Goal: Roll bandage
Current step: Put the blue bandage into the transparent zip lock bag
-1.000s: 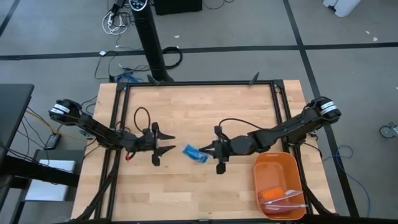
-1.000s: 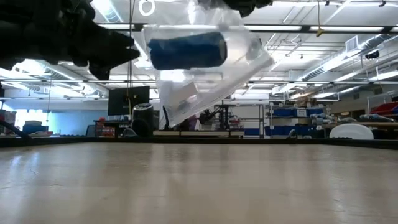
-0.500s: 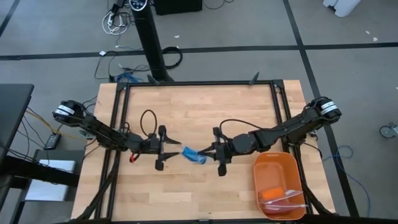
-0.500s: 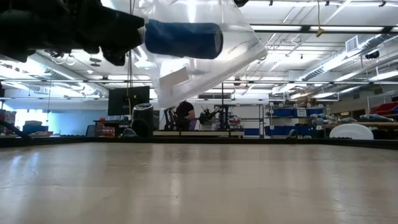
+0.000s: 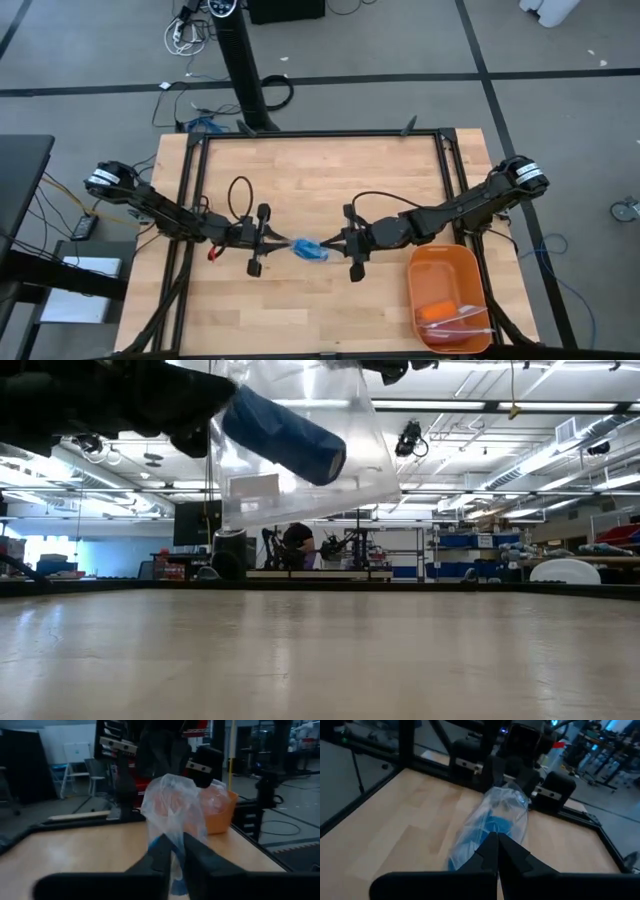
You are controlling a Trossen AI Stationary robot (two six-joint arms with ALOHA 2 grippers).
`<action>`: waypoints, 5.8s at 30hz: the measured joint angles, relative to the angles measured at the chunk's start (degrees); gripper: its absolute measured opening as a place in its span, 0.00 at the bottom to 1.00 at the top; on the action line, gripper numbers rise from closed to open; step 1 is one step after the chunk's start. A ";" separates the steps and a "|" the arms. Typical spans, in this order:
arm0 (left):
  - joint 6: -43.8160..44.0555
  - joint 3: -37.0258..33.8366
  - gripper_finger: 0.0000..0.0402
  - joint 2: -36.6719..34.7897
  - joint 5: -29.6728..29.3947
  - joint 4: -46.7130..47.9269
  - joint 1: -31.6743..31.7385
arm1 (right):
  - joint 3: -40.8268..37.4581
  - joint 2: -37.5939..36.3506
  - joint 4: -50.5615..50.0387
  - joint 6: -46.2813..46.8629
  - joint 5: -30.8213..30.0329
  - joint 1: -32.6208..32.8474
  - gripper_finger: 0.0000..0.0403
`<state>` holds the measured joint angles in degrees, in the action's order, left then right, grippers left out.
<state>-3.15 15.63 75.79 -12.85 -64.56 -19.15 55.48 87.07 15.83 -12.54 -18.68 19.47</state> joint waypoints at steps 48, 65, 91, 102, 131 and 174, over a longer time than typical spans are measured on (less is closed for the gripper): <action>12.44 3.48 0.00 2.36 -18.59 14.39 1.42 | -23.56 0.24 22.50 31.14 -7.06 -3.01 0.41; 11.00 3.46 0.00 2.36 -17.99 11.03 1.42 | -16.13 14.72 34.28 26.31 5.04 -9.91 0.26; 12.57 3.44 0.00 10.64 -21.00 1.38 0.02 | -12.26 10.88 22.10 23.42 -0.10 -8.40 0.00; 16.07 3.46 0.00 15.42 -29.83 9.46 0.02 | -12.24 10.91 13.15 28.80 -3.02 -10.09 0.10; -13.23 3.44 0.45 16.04 -54.18 12.85 0.36 | -12.29 6.38 -0.91 10.61 -7.28 -3.45 0.42; -20.61 9.80 0.45 15.18 -67.11 10.69 -23.72 | 15.59 22.23 -34.03 12.33 -1.76 -8.49 0.02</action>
<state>-23.76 25.43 90.97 -79.96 -53.87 -42.87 71.08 109.30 -18.20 -0.21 -20.44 10.98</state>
